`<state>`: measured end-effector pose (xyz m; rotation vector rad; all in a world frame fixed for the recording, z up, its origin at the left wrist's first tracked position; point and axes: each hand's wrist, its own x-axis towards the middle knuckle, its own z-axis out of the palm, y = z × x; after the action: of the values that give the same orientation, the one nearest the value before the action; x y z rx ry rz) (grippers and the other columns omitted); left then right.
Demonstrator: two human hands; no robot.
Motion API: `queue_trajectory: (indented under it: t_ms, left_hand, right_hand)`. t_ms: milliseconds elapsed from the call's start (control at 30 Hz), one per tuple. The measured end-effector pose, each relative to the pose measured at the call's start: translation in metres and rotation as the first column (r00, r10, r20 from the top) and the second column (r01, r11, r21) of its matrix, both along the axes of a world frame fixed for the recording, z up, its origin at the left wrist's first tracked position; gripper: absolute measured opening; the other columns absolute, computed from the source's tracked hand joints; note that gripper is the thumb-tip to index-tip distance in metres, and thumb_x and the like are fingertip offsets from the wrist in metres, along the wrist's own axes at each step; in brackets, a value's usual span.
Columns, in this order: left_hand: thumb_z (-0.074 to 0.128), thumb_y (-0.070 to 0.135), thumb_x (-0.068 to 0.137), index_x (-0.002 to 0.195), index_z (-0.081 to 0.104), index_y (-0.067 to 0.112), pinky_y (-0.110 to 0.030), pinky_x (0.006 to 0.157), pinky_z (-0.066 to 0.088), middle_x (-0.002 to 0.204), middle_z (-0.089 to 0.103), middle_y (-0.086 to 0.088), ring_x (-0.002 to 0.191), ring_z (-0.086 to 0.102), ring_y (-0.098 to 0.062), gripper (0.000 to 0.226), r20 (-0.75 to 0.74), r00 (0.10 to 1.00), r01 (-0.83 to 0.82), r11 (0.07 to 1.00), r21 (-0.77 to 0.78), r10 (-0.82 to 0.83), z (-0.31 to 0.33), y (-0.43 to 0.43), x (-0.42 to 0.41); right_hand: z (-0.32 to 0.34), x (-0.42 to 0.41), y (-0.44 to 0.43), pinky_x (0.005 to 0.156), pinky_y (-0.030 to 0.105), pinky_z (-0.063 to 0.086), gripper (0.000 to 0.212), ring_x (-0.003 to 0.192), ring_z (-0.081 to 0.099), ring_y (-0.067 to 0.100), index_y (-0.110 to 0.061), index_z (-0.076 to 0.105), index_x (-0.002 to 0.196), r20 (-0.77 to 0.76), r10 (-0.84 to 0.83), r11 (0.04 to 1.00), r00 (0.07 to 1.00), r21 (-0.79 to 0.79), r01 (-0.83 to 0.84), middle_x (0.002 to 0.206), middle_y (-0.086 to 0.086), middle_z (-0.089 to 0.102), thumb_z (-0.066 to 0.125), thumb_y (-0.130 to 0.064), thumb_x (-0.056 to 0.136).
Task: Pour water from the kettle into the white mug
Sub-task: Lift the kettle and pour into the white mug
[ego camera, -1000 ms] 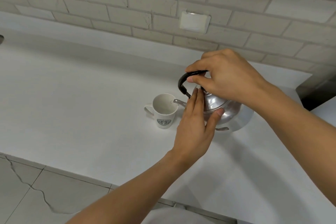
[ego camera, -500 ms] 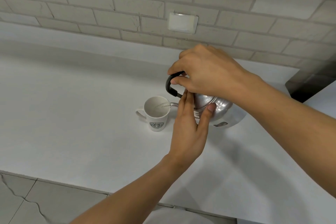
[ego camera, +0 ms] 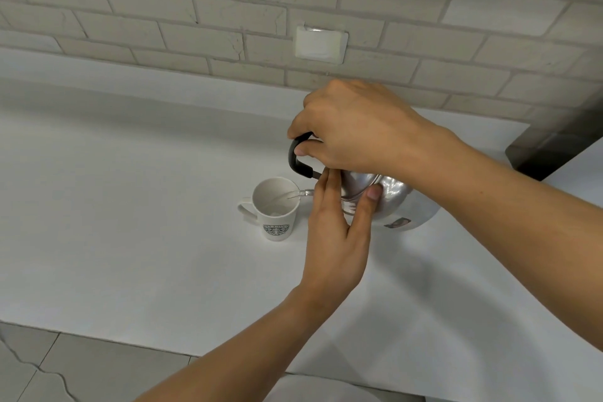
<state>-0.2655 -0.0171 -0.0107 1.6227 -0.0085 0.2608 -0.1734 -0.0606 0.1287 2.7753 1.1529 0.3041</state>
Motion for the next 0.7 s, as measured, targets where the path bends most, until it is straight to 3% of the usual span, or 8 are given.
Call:
queue_trajectory:
  t_ms: [233,433,700]
  left_hand:
    - [0.056,0.046,0.106,0.153,0.048,0.037,-0.027,0.113,0.045,0.146,0.057,0.017,0.139,0.050,0.002,0.049,0.002,1.000,0.004,1.000,-0.023,-0.004,-0.0001,-0.0009,0.0017]
    - [0.055,0.045,0.106,0.152,0.050,0.034,-0.006,0.105,0.039,0.143,0.059,0.015,0.136,0.052,0.002,0.048,0.019,1.000,0.000,1.000,-0.005,0.000,0.0021,-0.0008,0.0039]
    - [0.054,0.046,0.106,0.150,0.052,0.033,-0.012,0.104,0.044,0.139,0.062,0.015,0.133,0.055,-0.002,0.046,0.031,0.999,-0.010,0.999,-0.037,0.011,0.0039,-0.0015,0.0051]
  right_hand:
    - [0.0006,-0.0003,0.0039,0.064,0.034,0.042,0.025,0.101,0.067,0.035,-0.032,0.074,0.120,0.001,-0.004,1.000,1.000,-0.005,0.004,0.111,0.002,0.070,0.062,-0.040,0.098]
    - [0.0024,0.0033,0.0048,0.066,0.036,0.048,0.025,0.103,0.067,0.035,-0.031,0.074,0.120,-0.011,-0.012,1.000,1.000,-0.020,0.012,0.113,0.003,0.071,0.064,-0.037,0.097]
    - [0.0010,0.0074,0.0100,0.068,0.039,0.054,0.022,0.100,0.069,0.036,-0.025,0.075,0.111,0.039,-0.001,0.998,0.999,-0.070,0.004,0.110,0.003,0.071,0.064,-0.036,0.096]
